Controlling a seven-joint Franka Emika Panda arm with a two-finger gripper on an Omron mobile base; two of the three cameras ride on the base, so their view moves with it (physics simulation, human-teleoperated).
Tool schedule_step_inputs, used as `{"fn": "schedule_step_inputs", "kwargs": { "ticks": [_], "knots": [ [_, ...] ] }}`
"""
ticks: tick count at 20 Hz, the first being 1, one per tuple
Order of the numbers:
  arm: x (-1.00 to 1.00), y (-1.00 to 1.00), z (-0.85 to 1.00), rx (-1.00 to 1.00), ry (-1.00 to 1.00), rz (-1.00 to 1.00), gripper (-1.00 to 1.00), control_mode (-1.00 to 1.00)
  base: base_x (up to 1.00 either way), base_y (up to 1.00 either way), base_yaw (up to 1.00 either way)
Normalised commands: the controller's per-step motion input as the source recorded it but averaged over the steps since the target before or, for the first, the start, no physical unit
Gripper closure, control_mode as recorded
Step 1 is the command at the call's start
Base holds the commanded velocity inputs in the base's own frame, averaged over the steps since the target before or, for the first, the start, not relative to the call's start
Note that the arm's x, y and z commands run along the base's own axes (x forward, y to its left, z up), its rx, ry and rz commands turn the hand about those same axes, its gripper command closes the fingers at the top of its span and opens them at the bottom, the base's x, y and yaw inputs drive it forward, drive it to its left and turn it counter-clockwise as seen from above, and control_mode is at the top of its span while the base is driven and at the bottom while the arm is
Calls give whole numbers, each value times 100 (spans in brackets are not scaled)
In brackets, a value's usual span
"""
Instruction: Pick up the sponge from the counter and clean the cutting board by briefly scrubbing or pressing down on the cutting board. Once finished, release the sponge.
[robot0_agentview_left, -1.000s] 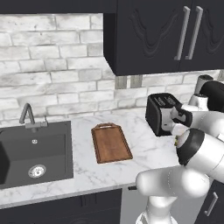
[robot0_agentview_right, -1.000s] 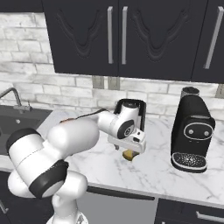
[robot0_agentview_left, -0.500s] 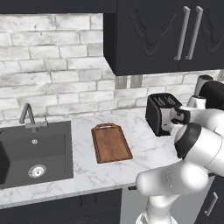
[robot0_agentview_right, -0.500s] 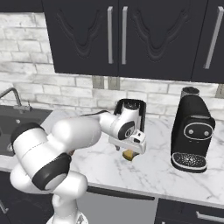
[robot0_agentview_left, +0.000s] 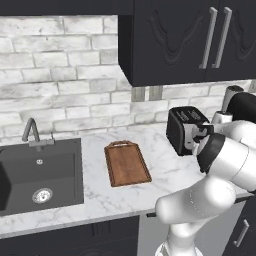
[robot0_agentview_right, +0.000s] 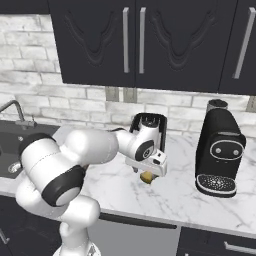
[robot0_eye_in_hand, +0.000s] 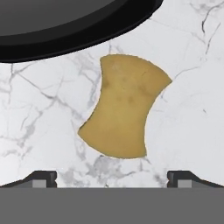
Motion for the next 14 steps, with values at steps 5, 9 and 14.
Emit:
{"fn": "schedule_step_inputs", "kwargs": {
  "ticks": [5,9,14],
  "knots": [
    [18,0,-11,0,0,0,-100,-100,0,0,0],
    [12,-1,-9,1,-2,0,-100,-100,0,0,0],
    [4,-5,-11,1,-3,0,-100,-100,0,0,0]
  ]
}}
